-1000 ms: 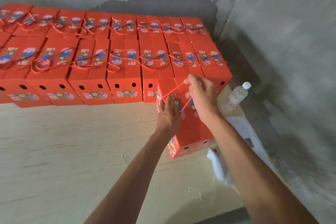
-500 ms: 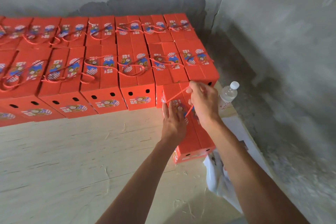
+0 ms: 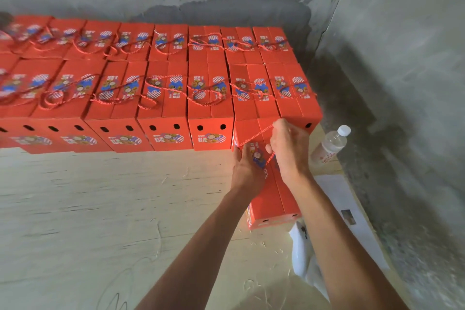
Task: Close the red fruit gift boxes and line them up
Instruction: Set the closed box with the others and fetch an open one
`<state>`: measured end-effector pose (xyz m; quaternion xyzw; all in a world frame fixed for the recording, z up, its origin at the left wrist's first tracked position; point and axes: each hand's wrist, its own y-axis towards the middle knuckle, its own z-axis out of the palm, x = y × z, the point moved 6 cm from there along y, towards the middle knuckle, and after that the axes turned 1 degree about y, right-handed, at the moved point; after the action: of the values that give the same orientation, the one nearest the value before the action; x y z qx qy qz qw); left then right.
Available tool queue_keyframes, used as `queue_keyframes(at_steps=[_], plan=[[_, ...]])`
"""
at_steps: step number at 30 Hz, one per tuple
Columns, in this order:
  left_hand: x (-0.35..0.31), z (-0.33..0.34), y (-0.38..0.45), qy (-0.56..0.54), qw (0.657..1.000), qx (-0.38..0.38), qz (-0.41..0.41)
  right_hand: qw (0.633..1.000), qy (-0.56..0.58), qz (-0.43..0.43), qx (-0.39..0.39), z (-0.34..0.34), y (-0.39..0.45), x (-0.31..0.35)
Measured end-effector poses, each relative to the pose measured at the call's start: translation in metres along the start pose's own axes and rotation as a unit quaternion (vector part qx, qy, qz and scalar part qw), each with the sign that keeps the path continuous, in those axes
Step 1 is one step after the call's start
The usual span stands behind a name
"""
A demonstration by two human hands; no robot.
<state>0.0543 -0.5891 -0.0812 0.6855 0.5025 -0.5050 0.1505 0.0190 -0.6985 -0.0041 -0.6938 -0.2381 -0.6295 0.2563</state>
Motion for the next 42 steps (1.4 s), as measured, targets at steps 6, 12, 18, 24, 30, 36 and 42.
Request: queue_keyframes(at_steps=[6,12,18,24,30,36,42], plan=[[0.000,0.005,0.007,0.015,1.000,0.008,0.023,0.991,-0.119,-0.056,0.022,-0.011,0.002,0.007],[0.002,-0.005,0.009,0.019,0.999,-0.017,0.039,0.825,-0.523,-0.206,-0.053,-0.030,0.002,0.035],[0.008,-0.066,-0.009,-0.072,0.989,-0.084,0.100,0.854,-0.440,-0.273,-0.049,0.031,-0.034,0.050],[0.054,-0.182,-0.045,-0.125,0.971,-0.187,0.077,0.884,-0.389,-0.248,0.075,0.150,-0.080,0.036],[0.154,-0.330,-0.119,-0.167,0.942,-0.290,0.013,0.874,-0.359,-0.292,0.151,0.278,-0.171,0.046],[0.263,-0.471,-0.218,-0.190,0.900,-0.390,-0.035,0.857,-0.324,-0.325,0.235,0.412,-0.297,0.055],[0.363,-0.602,-0.326,-0.173,0.863,-0.470,-0.061,0.844,-0.284,-0.338,0.305,0.550,-0.436,0.056]])
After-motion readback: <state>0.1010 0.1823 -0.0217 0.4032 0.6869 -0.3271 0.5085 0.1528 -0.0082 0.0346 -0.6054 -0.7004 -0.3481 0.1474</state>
